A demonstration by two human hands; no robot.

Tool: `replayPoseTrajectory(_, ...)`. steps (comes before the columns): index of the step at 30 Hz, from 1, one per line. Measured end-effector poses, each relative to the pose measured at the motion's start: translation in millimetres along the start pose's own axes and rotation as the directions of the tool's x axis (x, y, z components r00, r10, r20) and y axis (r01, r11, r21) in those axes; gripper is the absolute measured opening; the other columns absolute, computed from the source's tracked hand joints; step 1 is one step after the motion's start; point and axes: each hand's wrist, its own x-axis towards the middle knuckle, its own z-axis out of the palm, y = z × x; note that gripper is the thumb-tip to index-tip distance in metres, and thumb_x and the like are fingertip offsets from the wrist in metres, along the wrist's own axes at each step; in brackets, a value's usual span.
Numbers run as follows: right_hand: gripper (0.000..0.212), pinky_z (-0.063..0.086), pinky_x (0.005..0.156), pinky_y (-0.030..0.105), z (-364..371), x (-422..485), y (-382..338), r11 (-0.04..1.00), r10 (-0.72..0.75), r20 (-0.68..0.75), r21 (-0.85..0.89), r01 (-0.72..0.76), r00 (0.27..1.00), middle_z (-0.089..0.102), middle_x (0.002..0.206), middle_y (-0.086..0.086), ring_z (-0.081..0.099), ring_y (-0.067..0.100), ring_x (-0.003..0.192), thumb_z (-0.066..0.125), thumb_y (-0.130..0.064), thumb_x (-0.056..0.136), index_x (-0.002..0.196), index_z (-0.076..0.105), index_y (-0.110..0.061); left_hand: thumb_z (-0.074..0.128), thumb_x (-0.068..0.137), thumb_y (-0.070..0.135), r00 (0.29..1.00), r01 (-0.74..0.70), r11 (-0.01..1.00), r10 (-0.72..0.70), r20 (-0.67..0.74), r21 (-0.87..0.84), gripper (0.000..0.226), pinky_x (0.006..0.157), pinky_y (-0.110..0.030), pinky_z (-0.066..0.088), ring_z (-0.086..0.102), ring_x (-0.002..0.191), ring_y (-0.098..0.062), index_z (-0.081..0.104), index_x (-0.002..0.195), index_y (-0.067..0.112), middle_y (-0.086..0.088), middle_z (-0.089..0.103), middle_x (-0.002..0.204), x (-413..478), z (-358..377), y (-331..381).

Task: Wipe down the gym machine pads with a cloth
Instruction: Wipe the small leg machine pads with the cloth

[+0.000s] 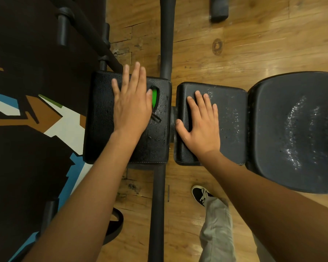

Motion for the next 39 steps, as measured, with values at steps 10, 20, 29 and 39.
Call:
replayPoseTrajectory(10, 0.071, 0.009, 0.128, 0.049, 0.8, -0.3, 1.6, 1.0, 0.001, -0.003, 0.013, -0.001, 1.0, 0.023, 0.169, 0.005, 0.011, 0.024, 0.158, 0.051, -0.05, 0.097, 0.157, 0.038, -0.016, 0.029, 0.109, 0.033, 1.0, -0.009, 0.998, 0.008, 0.013, 0.055, 0.057, 0.125, -0.054, 0.0, -0.001, 0.157, -0.023, 0.017, 0.162, 0.014, -0.002, 0.008, 0.171, 6.4, 1.4, 2.3)
replayPoseTrajectory(20, 0.071, 0.008, 0.128, 0.049, -1.4, -1.2, 2.5, 0.999, 0.002, 0.006, 0.039, -0.002, 1.0, 0.021, 0.17, 0.004, 0.009, 0.022, 0.158, 0.054, -0.05, 0.097, 0.157, 0.037, -0.016, 0.029, 0.108, 0.034, 0.999, 0.046, 0.999, -0.045, 0.025, -0.028, 0.059, 0.126, -0.048, -0.002, -0.005, 0.157, -0.018, 0.012, 0.163, 0.019, 0.001, 0.004, 0.171, -45.6, -1.2, -0.6)
replayPoseTrajectory(29, 0.07, 0.011, 0.127, 0.051, 0.1, 0.1, 4.2, 0.999, 0.002, -0.007, 0.045, -0.002, 1.0, 0.025, 0.169, 0.003, 0.012, 0.022, 0.158, 0.053, -0.051, 0.096, 0.156, 0.04, -0.018, 0.032, 0.109, 0.029, 1.0, -0.013, 0.999, 0.012, 0.021, 0.048, 0.056, 0.124, -0.052, -0.003, -0.003, 0.157, -0.022, 0.02, 0.162, 0.014, -0.001, 0.008, 0.171, -1.9, -1.7, 2.4)
replayPoseTrajectory(39, 0.069, 0.01, 0.128, 0.05, -1.0, -0.1, 3.3, 0.998, 0.009, 0.002, 0.058, -0.009, 1.0, 0.024, 0.169, 0.003, 0.011, 0.022, 0.158, 0.055, -0.049, 0.096, 0.155, 0.04, -0.017, 0.031, 0.107, 0.029, 0.998, 0.044, 0.998, -0.042, 0.053, -0.036, 0.06, 0.124, -0.045, -0.005, -0.008, 0.156, -0.019, 0.012, 0.163, 0.019, 0.001, 0.001, 0.171, -65.6, 1.0, 0.6)
